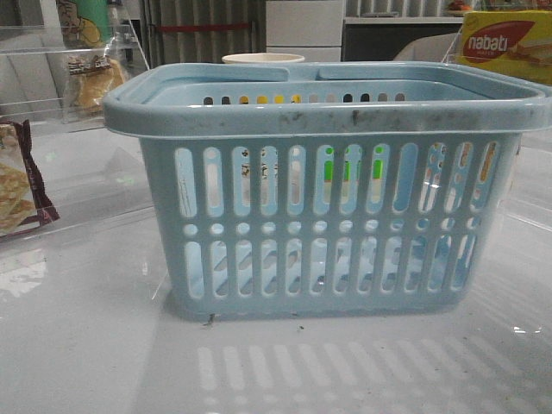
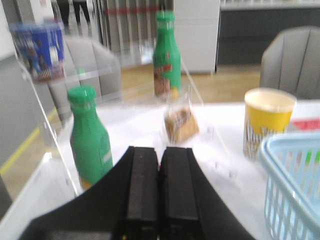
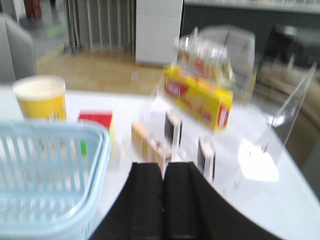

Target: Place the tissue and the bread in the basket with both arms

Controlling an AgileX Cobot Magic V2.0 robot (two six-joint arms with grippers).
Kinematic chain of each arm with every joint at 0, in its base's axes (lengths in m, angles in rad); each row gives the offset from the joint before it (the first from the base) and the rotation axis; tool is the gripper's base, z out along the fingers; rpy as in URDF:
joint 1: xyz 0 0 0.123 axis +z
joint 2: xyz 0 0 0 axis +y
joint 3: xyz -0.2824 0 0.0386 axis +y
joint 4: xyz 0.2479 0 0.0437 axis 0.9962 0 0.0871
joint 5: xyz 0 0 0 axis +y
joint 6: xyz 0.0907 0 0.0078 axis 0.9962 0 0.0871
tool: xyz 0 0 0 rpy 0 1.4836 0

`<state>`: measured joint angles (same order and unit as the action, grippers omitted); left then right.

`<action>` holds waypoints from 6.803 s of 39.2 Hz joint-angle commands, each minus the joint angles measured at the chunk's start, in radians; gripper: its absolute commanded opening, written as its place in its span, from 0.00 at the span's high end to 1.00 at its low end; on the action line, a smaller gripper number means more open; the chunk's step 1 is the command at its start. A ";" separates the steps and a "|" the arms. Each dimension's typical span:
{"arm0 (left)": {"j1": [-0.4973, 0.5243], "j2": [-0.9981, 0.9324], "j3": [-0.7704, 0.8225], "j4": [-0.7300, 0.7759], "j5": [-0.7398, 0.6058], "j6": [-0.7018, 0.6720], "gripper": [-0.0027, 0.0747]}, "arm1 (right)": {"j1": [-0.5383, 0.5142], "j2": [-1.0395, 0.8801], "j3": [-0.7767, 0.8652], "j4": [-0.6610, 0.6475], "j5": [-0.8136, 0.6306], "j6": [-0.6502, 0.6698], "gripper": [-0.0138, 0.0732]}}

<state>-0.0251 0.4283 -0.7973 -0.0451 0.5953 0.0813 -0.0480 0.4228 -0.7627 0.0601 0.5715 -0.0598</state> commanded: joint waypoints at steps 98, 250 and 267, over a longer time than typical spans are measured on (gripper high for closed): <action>-0.388 0.153 0.055 -0.010 0.035 -0.002 0.24 | -0.143 1.217 -0.763 -0.102 -0.018 -0.010 0.59; -0.091 1.493 -0.857 0.035 -0.374 -0.061 0.80 | 0.481 0.396 -0.075 0.000 0.006 -0.053 0.18; -0.112 1.244 -0.860 -0.037 -0.154 -0.061 0.85 | 0.481 0.396 -0.075 0.000 0.006 -0.053 0.18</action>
<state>-0.1201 1.7855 -1.6163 -0.0671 0.4467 0.0301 0.4325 0.8234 -0.8102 0.0627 0.6548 -0.1006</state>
